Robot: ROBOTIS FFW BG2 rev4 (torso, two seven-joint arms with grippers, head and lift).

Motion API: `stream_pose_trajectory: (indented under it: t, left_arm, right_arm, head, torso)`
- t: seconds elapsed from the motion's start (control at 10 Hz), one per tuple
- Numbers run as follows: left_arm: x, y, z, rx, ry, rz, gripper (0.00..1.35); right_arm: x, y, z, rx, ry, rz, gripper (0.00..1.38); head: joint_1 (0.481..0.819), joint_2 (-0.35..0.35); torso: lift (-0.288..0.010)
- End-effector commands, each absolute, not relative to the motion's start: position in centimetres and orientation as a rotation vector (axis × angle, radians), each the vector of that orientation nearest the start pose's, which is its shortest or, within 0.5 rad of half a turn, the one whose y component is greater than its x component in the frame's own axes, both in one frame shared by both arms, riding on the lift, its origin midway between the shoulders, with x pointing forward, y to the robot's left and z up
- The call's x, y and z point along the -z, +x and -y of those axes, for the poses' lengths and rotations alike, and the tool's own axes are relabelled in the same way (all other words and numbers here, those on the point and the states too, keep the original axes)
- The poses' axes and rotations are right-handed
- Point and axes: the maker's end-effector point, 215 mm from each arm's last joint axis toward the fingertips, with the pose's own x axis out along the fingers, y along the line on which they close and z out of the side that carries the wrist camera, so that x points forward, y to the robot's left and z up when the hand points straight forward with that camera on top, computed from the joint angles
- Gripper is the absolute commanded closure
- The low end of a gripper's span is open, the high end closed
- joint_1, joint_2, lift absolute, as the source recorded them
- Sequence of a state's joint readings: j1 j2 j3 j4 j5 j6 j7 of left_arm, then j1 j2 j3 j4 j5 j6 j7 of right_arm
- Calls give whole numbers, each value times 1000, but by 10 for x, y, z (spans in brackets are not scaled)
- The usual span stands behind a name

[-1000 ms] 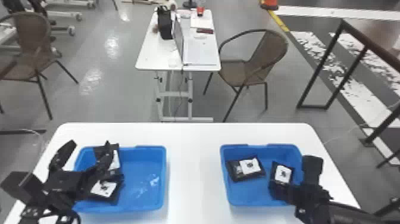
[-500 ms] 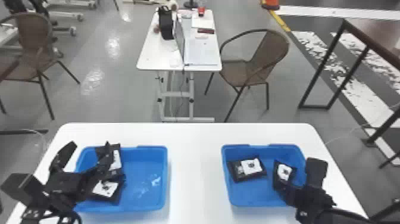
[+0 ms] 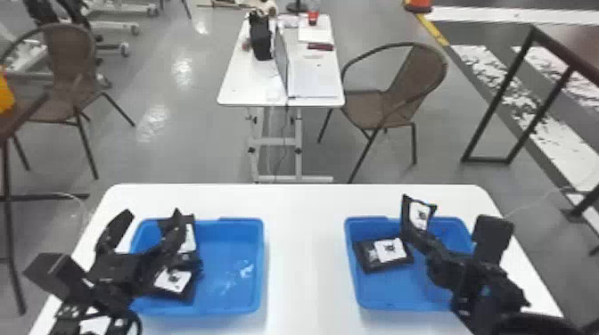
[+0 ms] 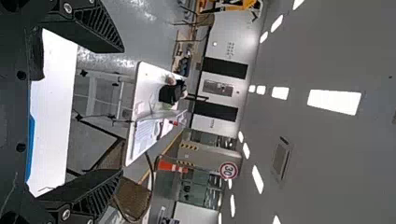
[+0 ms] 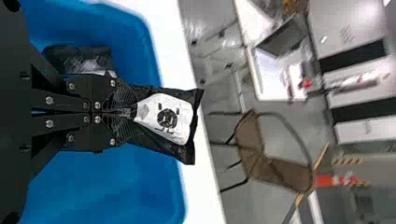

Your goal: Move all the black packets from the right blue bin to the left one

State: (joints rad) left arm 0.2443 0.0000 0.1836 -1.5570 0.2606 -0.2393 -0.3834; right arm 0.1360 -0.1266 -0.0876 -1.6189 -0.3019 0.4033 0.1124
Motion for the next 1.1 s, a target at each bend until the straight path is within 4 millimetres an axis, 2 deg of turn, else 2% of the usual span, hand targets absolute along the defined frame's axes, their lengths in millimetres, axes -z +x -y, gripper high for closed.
stream_pose_trajectory:
  t: [0.0,0.1,0.3,0.5,0.7,1.0]
  left_arm:
    - [390,500,-264,152,-263,40,110]
    - [391,504,-256,166,-317,23,110]
    - [377,513,-237,199,-393,39,116]
    - [363,520,-227,224,-454,45,113]
    - [344,526,-210,261,-626,68,108]
    - [338,537,-181,335,-698,14,108]
  right_arm:
    - [428,548,231,-203,146,-305,1282]
    - [393,565,191,-343,110,-231,1282]
    - [363,578,116,-549,33,-173,1282]
    - [376,572,64,-661,-2,-184,1282]
    - [379,567,23,-762,-19,-191,1282]
    - [379,555,-30,-887,-5,-204,1282]
  head:
    - [695,0]
    - [695,11]
    - [695,81]
    - [695,122]
    - [695,164]
    - [695,195]
  torso:
    - [0]
    - [0]
    - [0]
    - [0]
    - [0]
    - [0]
